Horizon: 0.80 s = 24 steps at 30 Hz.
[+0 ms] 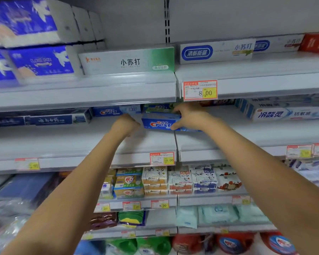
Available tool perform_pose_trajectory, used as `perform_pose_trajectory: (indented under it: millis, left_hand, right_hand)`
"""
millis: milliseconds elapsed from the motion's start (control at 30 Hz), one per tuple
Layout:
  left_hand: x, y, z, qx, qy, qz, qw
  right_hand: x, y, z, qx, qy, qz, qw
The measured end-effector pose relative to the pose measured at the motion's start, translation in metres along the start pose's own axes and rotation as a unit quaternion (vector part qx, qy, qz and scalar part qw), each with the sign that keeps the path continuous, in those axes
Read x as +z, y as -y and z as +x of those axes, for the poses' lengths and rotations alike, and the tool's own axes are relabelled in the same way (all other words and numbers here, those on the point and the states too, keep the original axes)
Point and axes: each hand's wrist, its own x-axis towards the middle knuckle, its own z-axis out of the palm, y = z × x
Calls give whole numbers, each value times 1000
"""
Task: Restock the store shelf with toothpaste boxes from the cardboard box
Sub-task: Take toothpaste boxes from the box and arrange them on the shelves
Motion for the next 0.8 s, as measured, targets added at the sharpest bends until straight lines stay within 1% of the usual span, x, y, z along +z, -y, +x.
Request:
perform_pose_trajectory:
  millis: [67, 133, 200, 267, 300, 367, 433, 533, 600, 633, 667, 700, 733, 767, 800]
  left_hand:
    - [-5, 13, -8, 21, -64, 58, 996]
    - [-8, 24, -16, 40, -138, 57, 988]
    - [-7, 31, -22, 81, -207, 68, 973]
    - [-2, 35, -24, 133, -221, 123, 958]
    - [3, 36, -26, 160, -215, 151, 952]
    - [16, 36, -32, 200, -178, 163, 950]
    - [26, 33, -34, 212, -124, 164, 955]
    - [29, 26, -27, 188, -78, 172, 964]
    - [29, 22, -18, 154, -46, 163, 973]
    - [29, 19, -16, 136, -22, 175, 975]
    - [29, 15, -14, 116, 0, 192, 975]
    - [31, 10, -14, 98, 17, 207, 973]
    - [32, 5, -16, 79, 26, 212, 974]
    - [34, 0, -14, 59, 29, 205, 977]
    - [36, -3, -10, 37, 30, 187, 981]
  right_hand:
    - [20, 22, 17, -46, -17, -20, 999]
    - [39, 40, 31, -79, -42, -8, 996]
    - [51, 48, 40, -79, -57, 21, 995]
    - [56, 44, 41, -52, -64, 22, 996]
    - [58, 37, 41, -33, -65, 16, 997]
    - [60, 21, 38, -7, -89, 20, 996]
    - [60, 7, 34, 4, -123, 65, 990]
    - [60, -7, 36, 13, -164, 126, 978]
    - [57, -12, 37, 33, -237, 121, 963]
    - [55, -16, 41, 75, -278, 103, 952]
    - [52, -21, 42, 138, -305, 91, 938]
    - [49, -31, 44, 203, -310, 90, 925]
    - [49, -42, 47, 252, -285, 96, 920]
    - [49, -53, 49, 275, -235, 107, 926]
    - [50, -61, 49, 271, -177, 117, 939]
